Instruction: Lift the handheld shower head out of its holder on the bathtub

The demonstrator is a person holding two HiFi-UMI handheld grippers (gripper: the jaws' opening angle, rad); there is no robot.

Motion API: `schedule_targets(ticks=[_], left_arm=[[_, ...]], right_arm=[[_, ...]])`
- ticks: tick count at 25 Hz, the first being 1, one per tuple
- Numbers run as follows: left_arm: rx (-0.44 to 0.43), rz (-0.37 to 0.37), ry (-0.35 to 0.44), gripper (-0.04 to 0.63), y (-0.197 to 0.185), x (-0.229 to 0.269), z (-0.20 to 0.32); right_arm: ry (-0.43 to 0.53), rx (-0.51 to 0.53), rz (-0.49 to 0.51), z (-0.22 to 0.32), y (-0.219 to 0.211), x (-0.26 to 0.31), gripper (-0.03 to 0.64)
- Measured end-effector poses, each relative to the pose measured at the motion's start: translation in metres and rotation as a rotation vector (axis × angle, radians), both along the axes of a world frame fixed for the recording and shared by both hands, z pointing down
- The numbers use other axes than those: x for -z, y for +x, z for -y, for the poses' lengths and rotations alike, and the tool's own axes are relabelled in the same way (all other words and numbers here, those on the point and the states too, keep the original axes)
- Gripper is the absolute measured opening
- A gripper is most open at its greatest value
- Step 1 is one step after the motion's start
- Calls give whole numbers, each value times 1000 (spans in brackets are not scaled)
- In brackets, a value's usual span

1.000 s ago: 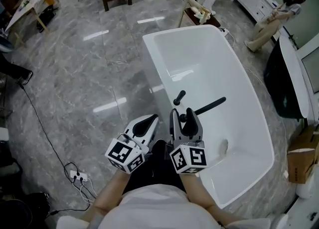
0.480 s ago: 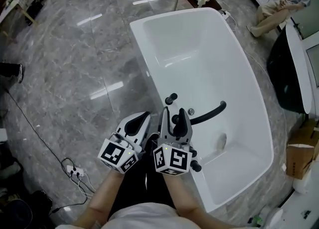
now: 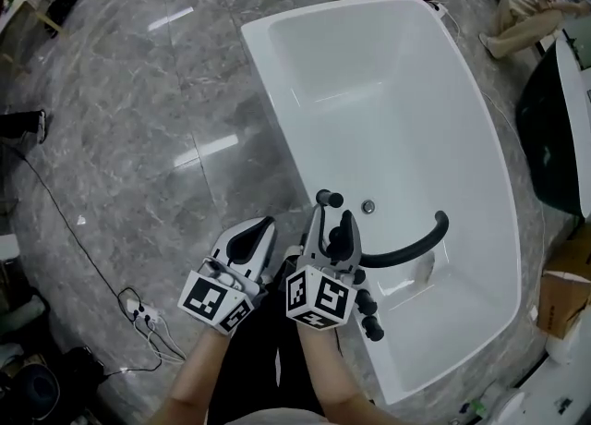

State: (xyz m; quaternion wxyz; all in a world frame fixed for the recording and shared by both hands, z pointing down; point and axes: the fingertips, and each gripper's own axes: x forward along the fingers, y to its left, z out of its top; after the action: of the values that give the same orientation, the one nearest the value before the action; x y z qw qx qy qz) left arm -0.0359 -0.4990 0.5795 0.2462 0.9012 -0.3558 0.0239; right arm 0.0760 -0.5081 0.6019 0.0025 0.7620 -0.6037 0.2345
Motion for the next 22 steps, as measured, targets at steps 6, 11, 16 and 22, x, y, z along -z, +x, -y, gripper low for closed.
schedule_targets(ticks=[6,11,16,22], left_arm=[[28,-2,-50,12,-1,-29,8],[14,5,-82,12,10,-45,15],[22,12,-107,12,11,-59,21],[20,1,-128,12,17,-62,17]], right_arm=[[-43,-47,13,16,14,-31,209],[-77,-35,4,27,20,-56,209],[-155,-31,-53,34,19,-86,209],[-180,6,-114,40,25,-97,146]])
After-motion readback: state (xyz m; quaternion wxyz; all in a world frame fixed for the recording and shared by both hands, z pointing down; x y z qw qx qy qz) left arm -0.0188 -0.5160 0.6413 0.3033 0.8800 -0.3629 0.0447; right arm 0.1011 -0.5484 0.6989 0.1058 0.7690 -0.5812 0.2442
